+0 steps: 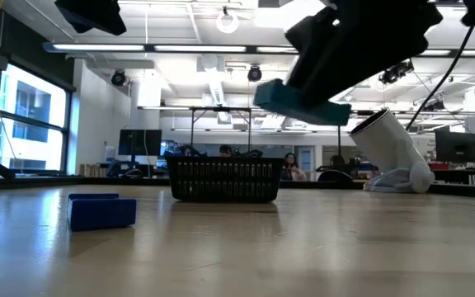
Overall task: Pick & Place Office items
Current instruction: Put the light blue digital clock into the bottom black bin
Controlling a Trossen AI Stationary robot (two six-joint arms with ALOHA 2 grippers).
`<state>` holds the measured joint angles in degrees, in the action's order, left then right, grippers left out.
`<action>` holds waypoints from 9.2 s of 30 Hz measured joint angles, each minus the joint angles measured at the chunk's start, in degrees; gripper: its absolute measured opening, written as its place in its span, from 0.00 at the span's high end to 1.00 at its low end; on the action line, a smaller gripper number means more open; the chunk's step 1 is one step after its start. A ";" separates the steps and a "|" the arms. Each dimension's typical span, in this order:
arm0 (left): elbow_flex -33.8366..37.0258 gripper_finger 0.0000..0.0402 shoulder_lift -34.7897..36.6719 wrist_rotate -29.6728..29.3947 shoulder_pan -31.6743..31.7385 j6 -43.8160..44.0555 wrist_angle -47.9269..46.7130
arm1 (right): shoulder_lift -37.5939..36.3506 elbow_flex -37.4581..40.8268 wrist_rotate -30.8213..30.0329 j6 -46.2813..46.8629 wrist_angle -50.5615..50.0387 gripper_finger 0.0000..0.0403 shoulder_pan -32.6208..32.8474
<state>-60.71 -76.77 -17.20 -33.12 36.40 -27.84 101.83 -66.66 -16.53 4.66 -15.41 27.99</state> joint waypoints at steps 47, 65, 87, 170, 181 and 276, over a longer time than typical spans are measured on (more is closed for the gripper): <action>0.00 0.24 -0.66 2.08 22.27 11.68 15.96 | -3.71 0.08 -36.40 -22.97 9.04 0.71 -5.08; 0.22 0.24 -8.01 3.55 22.21 4.91 27.32 | -4.86 -0.03 -37.93 -23.35 11.71 0.71 -5.30; 0.09 0.24 -7.30 2.91 22.29 1.86 32.36 | -4.73 -0.01 -37.08 -21.83 10.55 0.71 -5.23; -0.11 0.50 -6.71 2.28 23.41 -2.10 29.75 | -7.09 0.14 -36.49 -16.59 5.34 0.71 -4.03; -0.09 0.50 -6.73 2.26 23.39 -1.90 29.25 | -7.09 0.14 -37.17 -18.66 7.51 0.71 -4.16; 0.02 0.85 -12.26 17.87 38.42 -36.63 3.71 | -12.08 0.08 -17.72 4.16 -17.32 0.38 -9.12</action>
<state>-60.69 -89.03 0.67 5.30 -0.23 -24.14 89.76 -66.59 -34.25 8.82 -32.73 18.87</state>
